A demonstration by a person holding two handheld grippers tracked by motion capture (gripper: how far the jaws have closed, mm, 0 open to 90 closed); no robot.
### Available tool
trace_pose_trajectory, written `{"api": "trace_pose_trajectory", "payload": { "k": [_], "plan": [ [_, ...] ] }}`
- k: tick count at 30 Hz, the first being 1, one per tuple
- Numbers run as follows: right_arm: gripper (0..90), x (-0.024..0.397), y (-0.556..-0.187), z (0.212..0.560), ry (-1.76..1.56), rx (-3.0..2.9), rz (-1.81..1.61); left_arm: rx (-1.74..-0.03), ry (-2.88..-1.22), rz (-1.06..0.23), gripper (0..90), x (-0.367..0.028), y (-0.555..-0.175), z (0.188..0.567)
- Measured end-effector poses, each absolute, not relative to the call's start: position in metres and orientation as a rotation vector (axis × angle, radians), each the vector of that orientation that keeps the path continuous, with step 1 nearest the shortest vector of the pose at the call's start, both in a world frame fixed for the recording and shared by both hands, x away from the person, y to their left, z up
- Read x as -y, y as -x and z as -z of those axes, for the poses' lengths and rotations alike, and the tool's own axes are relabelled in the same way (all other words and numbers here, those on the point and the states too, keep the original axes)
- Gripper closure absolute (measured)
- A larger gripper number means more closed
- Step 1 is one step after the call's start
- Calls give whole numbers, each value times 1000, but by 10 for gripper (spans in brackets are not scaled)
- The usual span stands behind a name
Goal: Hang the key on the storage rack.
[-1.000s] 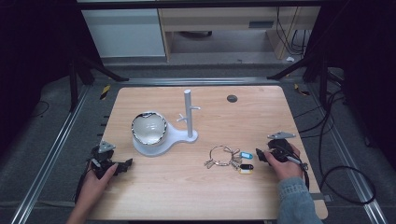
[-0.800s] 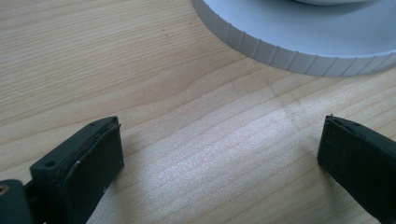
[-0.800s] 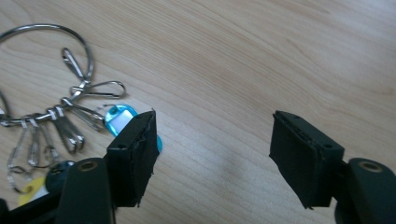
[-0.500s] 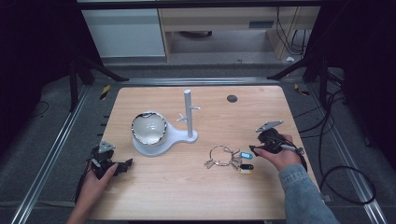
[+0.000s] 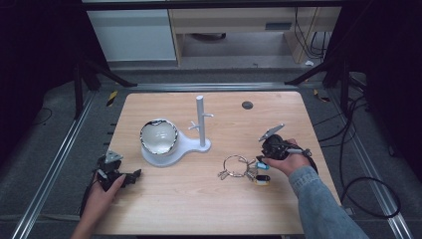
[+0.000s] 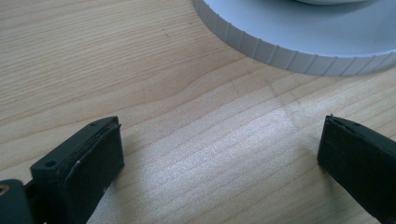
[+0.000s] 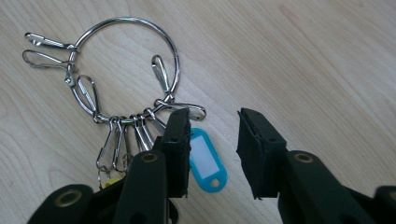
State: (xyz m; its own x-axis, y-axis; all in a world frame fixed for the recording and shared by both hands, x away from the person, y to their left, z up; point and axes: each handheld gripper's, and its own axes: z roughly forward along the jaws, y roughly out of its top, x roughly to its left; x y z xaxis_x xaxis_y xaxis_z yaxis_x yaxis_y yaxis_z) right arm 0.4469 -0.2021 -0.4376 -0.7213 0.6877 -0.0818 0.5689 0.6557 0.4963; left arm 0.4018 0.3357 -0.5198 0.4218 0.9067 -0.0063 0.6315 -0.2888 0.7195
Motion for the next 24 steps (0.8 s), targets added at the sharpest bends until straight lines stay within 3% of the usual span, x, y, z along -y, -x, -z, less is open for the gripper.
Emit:
{"api": "trace_pose_trajectory", "payload": {
  "k": [7,11,17,24],
  "plan": [
    [728,196,-452,439,-976,-2672,-601,-1297,-2027,-543,0,-336,-402,520],
    [702,190,-455,443,-956,-2703,-578,-1296,-2027,-543,0,-336,-402,520],
    [741,180,-459,442,-888,-2736,-520,-1296,-2027,-543,0,-336,-402,520],
    [660,171,-474,447,-830,-2781,-465,-1296,-2027,-543,0,-336,-402,520]
  ]
}}
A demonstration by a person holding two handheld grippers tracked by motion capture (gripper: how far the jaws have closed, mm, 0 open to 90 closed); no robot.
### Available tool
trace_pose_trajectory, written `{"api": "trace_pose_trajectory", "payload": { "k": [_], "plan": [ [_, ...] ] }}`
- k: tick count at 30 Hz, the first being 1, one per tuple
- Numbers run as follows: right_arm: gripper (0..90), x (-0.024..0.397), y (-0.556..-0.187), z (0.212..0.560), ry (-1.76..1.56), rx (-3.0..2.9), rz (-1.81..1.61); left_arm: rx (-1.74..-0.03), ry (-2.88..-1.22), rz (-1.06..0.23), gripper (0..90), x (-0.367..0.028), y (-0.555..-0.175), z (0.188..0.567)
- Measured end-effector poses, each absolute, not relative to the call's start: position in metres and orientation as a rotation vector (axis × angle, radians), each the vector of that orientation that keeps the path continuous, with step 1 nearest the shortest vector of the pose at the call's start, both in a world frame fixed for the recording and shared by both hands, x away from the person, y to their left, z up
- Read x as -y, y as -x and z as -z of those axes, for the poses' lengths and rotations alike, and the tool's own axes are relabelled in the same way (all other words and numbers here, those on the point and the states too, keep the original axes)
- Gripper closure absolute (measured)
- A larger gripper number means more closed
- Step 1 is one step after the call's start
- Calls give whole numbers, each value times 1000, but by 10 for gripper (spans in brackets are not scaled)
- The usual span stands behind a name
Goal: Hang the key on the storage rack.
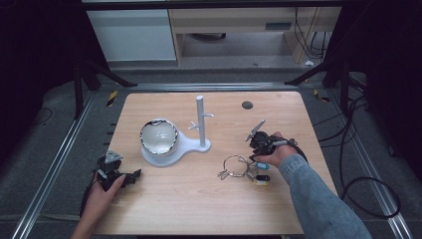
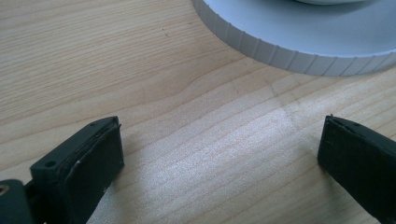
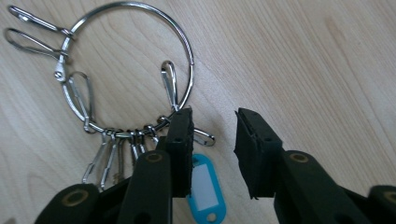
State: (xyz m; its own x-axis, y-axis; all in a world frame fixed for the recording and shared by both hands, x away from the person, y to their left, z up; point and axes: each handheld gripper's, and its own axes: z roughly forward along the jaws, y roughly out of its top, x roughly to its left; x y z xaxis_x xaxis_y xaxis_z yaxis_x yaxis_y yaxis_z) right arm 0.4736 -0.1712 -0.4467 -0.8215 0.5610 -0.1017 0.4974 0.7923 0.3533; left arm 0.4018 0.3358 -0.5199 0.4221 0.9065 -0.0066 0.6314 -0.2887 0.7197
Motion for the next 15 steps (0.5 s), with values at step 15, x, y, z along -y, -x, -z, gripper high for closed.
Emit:
{"api": "trace_pose_trajectory", "payload": {
  "k": [15],
  "plan": [
    [700,160,-482,461,-699,-2914,-332,-1294,-2030,-542,0,-336,-402,520]
  ]
}}
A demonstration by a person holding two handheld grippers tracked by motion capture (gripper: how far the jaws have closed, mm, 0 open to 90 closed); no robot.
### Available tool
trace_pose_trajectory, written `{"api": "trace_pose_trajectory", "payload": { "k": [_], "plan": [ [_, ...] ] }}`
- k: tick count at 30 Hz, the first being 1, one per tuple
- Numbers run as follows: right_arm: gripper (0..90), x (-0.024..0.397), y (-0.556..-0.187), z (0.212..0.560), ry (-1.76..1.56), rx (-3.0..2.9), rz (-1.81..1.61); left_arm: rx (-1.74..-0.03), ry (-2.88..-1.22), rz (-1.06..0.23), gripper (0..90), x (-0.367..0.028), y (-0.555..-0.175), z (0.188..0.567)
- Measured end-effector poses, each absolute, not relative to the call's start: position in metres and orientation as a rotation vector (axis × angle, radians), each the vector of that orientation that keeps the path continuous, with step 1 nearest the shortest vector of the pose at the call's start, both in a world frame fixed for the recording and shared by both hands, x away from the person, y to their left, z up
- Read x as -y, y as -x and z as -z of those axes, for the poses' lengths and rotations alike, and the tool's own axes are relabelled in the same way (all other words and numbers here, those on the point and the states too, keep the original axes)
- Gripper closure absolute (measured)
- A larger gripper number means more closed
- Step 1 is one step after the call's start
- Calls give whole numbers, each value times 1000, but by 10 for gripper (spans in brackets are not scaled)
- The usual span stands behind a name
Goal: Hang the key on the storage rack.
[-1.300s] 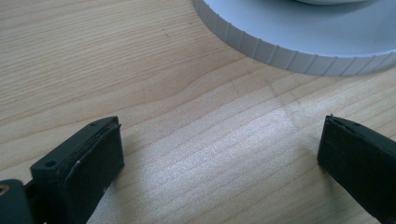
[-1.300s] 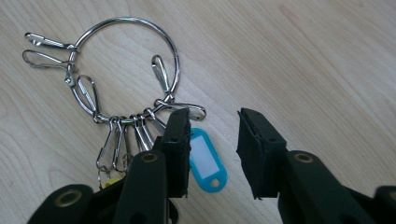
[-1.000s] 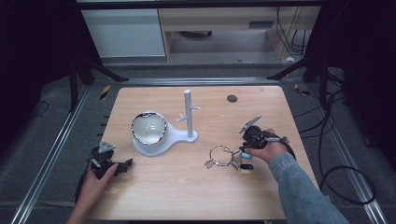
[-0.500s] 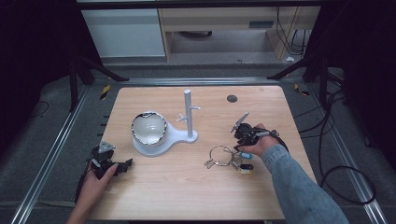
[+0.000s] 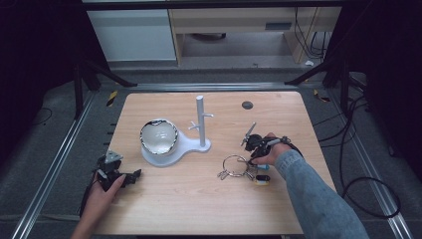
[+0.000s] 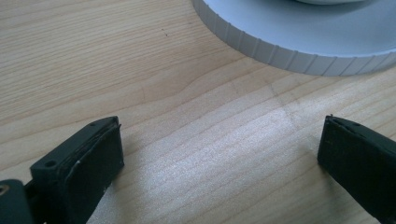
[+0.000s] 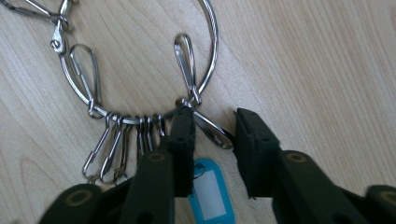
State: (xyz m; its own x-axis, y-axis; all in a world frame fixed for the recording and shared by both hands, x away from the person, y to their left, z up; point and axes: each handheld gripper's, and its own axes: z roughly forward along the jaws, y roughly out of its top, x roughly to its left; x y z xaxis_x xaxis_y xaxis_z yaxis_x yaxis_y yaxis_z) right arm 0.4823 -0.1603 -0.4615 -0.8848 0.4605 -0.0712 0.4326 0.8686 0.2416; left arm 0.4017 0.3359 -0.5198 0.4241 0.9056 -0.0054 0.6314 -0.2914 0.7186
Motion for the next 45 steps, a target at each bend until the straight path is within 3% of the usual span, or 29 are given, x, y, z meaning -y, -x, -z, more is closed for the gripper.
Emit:
{"api": "trace_pose_trajectory", "payload": {
  "k": [4,8,14,27,45],
  "plan": [
    [805,158,-480,463,-700,-2930,-292,-1295,-2028,-542,0,-336,-402,520],
    [842,158,-479,463,-704,-2922,-291,-1295,-2027,-542,0,-336,-402,520],
    [792,154,-480,462,-685,-2945,-317,-1295,-2027,-542,0,-336,-402,520],
    [880,139,-487,463,-653,-3017,-164,-1295,-2027,-542,0,-336,-402,520],
    [884,145,-478,405,-677,-3033,-262,-1294,-2027,-540,0,-336,-402,520]
  ]
}}
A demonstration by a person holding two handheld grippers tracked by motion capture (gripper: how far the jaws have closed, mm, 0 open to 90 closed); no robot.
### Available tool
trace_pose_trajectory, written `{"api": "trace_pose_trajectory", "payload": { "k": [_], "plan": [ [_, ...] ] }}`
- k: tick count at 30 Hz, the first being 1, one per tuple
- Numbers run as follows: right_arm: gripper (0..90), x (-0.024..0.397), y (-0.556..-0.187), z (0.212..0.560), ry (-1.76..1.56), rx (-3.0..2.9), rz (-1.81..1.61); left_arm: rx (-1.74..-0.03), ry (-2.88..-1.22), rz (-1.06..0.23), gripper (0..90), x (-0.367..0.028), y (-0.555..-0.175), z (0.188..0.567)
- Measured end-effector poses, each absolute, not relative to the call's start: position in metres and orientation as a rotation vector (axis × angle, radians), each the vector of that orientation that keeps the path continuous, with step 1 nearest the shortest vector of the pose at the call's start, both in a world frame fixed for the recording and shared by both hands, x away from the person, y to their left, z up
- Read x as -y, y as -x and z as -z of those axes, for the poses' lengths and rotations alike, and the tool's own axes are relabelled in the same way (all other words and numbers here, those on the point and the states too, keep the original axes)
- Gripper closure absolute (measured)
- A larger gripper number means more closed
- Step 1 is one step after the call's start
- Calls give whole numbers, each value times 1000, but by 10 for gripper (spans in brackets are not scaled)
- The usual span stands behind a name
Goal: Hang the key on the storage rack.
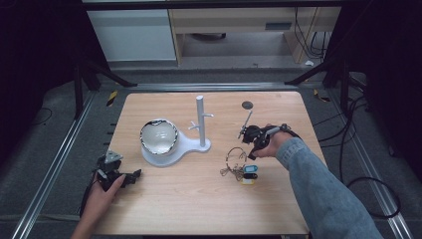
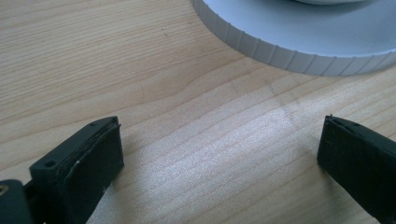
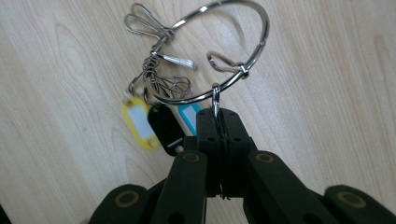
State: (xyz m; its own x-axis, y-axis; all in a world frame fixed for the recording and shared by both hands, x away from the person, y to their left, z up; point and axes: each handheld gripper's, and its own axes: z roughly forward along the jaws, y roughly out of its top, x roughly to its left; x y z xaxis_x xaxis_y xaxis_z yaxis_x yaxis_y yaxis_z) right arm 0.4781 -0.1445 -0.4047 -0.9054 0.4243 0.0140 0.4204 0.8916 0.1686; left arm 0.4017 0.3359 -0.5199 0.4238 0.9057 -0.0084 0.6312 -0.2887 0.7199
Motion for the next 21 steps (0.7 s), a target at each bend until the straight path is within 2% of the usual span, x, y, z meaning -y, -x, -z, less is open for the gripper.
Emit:
{"api": "trace_pose_trajectory", "payload": {
  "k": [7,21],
  "plan": [
    [884,142,-481,382,-703,-3027,-240,-1295,-2027,-540,0,-336,-402,520],
    [884,141,-486,366,-731,-3020,-197,-1294,-2026,-541,0,-336,-402,520]
  ]
}}
